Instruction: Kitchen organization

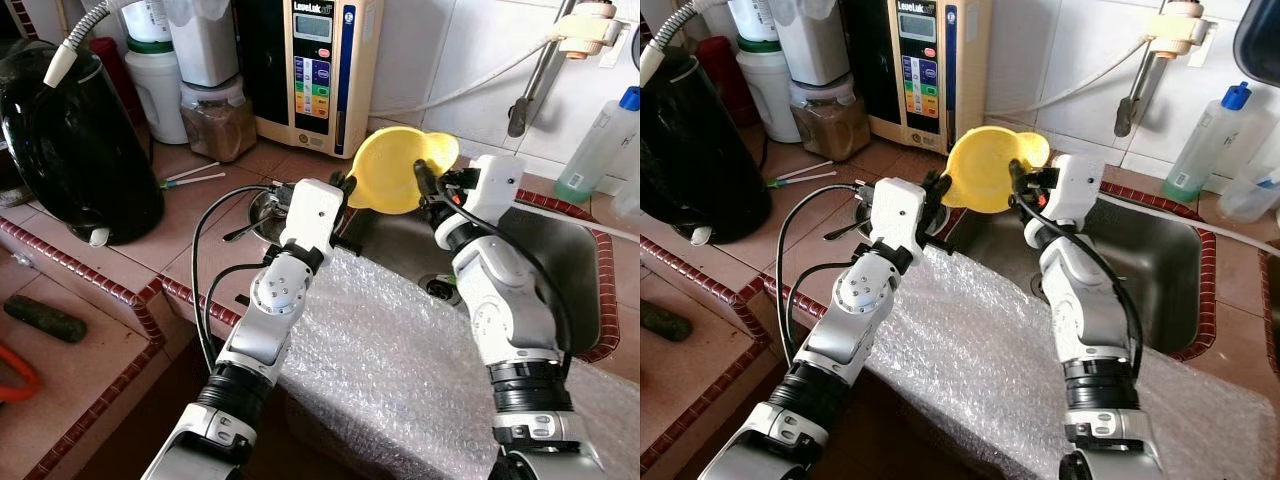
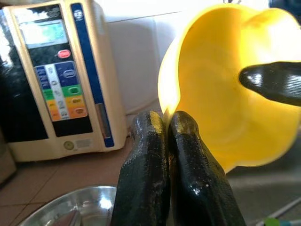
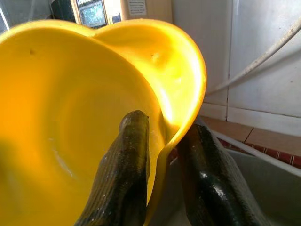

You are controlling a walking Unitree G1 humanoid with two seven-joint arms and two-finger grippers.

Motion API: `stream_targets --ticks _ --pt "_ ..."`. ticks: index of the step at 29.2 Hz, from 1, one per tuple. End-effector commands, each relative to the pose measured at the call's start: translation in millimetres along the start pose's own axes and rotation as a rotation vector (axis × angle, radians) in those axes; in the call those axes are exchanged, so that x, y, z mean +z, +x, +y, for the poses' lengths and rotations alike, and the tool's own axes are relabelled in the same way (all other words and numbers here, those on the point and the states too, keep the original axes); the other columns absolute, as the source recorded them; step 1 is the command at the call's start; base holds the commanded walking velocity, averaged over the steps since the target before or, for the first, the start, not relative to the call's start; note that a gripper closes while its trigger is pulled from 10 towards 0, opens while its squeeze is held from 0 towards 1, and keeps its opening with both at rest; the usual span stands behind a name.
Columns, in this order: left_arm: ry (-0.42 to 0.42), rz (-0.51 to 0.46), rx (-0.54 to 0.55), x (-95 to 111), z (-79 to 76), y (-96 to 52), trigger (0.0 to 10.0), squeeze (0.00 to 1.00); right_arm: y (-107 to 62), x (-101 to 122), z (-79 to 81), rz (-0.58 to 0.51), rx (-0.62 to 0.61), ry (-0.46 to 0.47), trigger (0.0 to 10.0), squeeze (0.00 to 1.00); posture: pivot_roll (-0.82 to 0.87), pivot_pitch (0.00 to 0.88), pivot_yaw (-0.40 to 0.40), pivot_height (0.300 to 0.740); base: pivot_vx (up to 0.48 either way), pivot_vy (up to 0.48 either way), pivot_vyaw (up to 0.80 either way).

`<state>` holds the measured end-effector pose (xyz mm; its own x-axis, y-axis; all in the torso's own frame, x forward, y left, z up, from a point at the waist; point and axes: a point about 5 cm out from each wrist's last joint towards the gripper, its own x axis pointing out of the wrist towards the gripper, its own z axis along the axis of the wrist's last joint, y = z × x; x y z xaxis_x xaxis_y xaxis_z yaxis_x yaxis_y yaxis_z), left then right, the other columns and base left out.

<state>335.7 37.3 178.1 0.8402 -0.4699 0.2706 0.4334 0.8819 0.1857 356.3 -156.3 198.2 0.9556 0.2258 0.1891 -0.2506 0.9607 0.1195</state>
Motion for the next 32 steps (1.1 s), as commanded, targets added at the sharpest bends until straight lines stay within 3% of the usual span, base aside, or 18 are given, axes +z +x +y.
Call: stream_targets --ticks 1,7,8,9,10,11,13,14,15,16,17,23,32 --pt "0.005 -0.009 0.021 2.1 10.0 -4.6 0.0 0.0 0.2 7.4 -17.3 0.006 -0.035 -0.028 0.0 0.0 -0.06 0.0 0.032 0.74 0.0 0.0 0.0" --pt "0.014 -0.011 0.003 5.7 9.8 -7.4 0.0 0.0 4.5 11.3 -8.6 0.026 0.055 -0.078 0.0 0.0 -0.05 0.0 0.037 0.74 0.0 0.0 0.0" --pt "0.016 -0.014 -0.001 6.2 9.7 -8.2 1.3 0.0 5.5 12.4 -6.0 0.029 0.075 -0.085 0.0 0.0 -0.04 0.0 0.038 0.74 0.0 0.0 0.0" --pt "0.016 -0.016 -0.001 6.6 10.0 -8.6 1.3 0.0 6.1 13.2 -4.6 0.029 0.085 -0.089 0.0 0.0 -0.04 0.0 0.038 0.74 0.0 0.0 0.0" --pt "0.018 -0.017 -0.002 6.8 10.3 -8.9 2.4 0.0 6.5 13.9 -3.4 0.028 0.094 -0.09 0.0 0.0 -0.04 0.0 0.04 0.74 0.0 0.0 0.0" --pt "0.019 -0.017 -0.002 6.9 10.5 -9.2 2.4 0.0 6.7 14.3 -2.7 0.028 0.099 -0.09 0.0 0.0 -0.04 0.0 0.04 0.74 0.0 0.0 0.0" --pt "0.009 -0.014 0.017 7.0 12.1 -9.9 7.3 0.0 6.4 16.5 2.2 0.013 0.121 -0.113 0.0 0.0 -0.04 0.0 0.037 0.74 0.0 0.0 0.0" --pt "0.009 -0.012 0.015 7.5 12.0 -10.2 7.3 0.0 5.9 16.0 3.0 0.011 0.118 -0.113 0.0 0.0 -0.04 0.0 0.037 0.74 0.0 0.0 0.0" --pt "-0.022 -0.013 0.001 8.1 10.7 -10.7 10.0 0.0 4.3 13.7 4.7 0.008 0.116 -0.108 0.0 0.0 -0.04 0.0 0.034 0.74 0.0 0.0 0.0" --pt "-0.03 -0.013 -0.004 8.2 10.3 -10.9 10.0 0.0 3.9 13.1 5.1 0.007 0.115 -0.107 0.0 0.0 -0.04 0.0 0.034 0.74 0.0 0.0 0.0" --pt "-0.04 -0.014 0.001 8.3 10.3 -11.4 10.0 1.0 2.0 10.7 6.1 0.006 0.11 -0.104 0.0 0.0 -0.04 0.0 0.033 0.74 0.0 0.0 0.0" --pt "-0.05 -0.005 -0.003 7.9 10.2 -12.3 10.0 1.0 -6.7 0.2 7.8 0.01 0.085 -0.112 0.0 0.0 -0.03 0.0 0.037 0.74 0.0 0.0 0.0" --pt "-0.132 0.019 -0.063 6.0 -4.0 -14.5 10.0 1.0 -6.1 -1.0 -8.8 -0.026 -0.077 -0.113 0.0 0.0 -0.03 0.0 0.034 0.74 0.0 0.0 0.0"
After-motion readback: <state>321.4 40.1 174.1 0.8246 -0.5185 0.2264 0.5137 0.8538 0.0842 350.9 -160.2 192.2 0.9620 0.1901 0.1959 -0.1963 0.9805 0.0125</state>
